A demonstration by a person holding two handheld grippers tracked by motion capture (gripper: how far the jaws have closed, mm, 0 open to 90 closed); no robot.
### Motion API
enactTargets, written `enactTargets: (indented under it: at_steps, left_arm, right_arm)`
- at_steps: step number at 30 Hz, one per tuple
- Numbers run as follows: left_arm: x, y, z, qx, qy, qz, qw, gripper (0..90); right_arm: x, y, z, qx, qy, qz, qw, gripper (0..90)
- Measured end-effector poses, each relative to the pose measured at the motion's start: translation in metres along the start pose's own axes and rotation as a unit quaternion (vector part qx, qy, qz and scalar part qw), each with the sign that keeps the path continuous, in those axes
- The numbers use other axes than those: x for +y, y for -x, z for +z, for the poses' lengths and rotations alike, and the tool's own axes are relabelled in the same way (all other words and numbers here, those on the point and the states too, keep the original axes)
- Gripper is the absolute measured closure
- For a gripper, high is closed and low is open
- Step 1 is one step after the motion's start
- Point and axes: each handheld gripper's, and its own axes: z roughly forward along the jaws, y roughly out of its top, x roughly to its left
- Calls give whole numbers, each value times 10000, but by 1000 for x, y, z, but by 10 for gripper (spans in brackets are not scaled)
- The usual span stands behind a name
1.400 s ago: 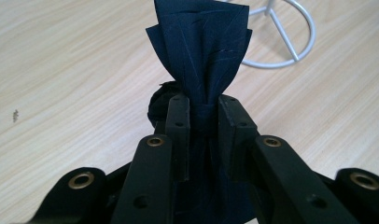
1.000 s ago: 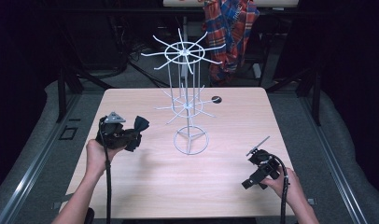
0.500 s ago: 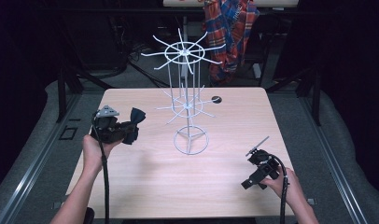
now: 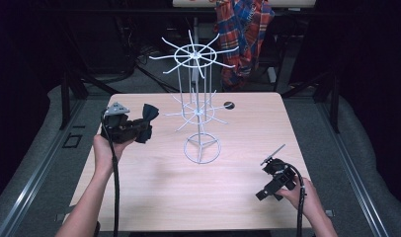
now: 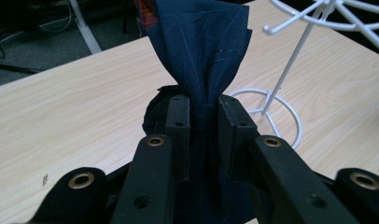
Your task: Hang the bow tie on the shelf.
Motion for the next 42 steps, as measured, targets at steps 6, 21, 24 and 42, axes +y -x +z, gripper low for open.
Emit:
enactTargets:
  at_steps: [6, 21, 24, 42]
  left_arm:
    - [9, 4, -1, -23, 115, 60, 9999, 762]
    - [27, 22, -2, -234, 405, 314, 9984, 762]
    - [29, 26, -1, -317, 459, 351, 9978, 762]
    - [20, 36, 21, -661, 253, 482, 9963, 762]
  right_arm:
    - [0, 0, 0, 4, -12, 1, 10000, 101]
    - [-1, 0, 1, 31, 76, 106, 9999, 101]
    - [-1, 0, 1, 36, 59, 101, 9999, 101]
    - [-2, 2, 2, 52, 2, 107, 9999, 101]
